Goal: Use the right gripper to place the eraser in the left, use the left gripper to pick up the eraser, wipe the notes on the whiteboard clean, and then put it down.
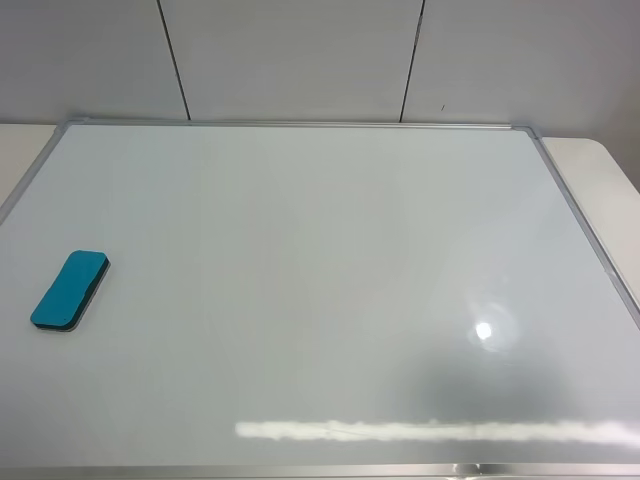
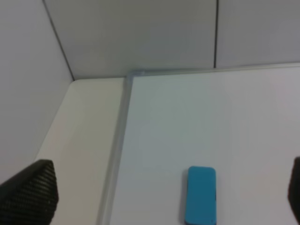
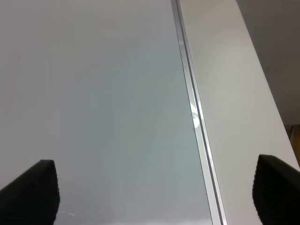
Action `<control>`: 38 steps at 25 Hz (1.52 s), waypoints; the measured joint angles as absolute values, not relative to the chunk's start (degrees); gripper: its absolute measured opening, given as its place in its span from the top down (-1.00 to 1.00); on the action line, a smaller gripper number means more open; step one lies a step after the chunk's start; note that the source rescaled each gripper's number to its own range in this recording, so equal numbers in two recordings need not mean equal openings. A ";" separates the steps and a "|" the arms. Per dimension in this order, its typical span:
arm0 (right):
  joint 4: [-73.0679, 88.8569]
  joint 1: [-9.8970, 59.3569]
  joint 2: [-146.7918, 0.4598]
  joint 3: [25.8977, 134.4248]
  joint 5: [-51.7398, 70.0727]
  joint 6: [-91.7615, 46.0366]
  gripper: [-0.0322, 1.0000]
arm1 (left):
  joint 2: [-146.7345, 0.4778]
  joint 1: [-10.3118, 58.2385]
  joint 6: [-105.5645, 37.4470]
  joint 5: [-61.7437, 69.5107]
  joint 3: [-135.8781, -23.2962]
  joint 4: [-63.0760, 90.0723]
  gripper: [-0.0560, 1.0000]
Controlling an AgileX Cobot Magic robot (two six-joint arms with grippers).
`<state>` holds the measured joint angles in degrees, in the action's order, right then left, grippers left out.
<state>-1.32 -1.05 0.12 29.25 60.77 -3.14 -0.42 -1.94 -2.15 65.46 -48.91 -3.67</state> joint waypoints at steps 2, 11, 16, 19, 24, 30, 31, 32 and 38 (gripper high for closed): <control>-1.32 -1.05 0.12 29.25 60.77 -3.14 -0.63 | 0.39 -1.94 -1.00 65.33 -47.56 -3.77 -0.99; -1.32 -1.05 0.12 29.25 60.77 -3.14 -0.63 | 0.40 -1.94 0.00 61.01 -34.84 -3.52 -1.00; -1.32 -1.05 0.12 29.25 60.77 -3.14 -0.63 | 0.40 -1.94 0.99 60.82 -29.97 -3.41 -1.00; -1.32 -1.05 0.12 29.25 60.77 -3.14 -0.63 | 0.40 -1.94 1.35 60.85 -29.14 -3.30 -1.00; -1.32 -1.05 0.12 29.25 60.77 -3.14 -0.63 | 0.40 -1.94 1.51 60.85 -29.08 -3.50 -1.00; -1.32 -1.05 0.12 29.25 60.77 -3.14 -0.63 | 0.40 -1.52 1.57 60.85 -29.08 -3.62 -1.00; -1.32 -1.05 0.12 29.25 60.77 -3.14 -0.63 | 0.40 -1.04 1.57 60.85 -29.08 -3.62 -1.00; -1.32 -1.05 0.12 29.25 60.77 -3.14 -0.63 | 0.40 -0.43 1.57 60.85 -29.08 -3.62 -1.00; -1.32 -1.05 0.12 29.25 60.77 -3.14 -0.63 | 0.40 1.77 1.57 60.85 -29.08 -3.64 -1.00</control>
<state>-1.32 -1.05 0.12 29.25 60.77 -3.14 0.40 1.77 1.57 60.85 -29.08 -3.64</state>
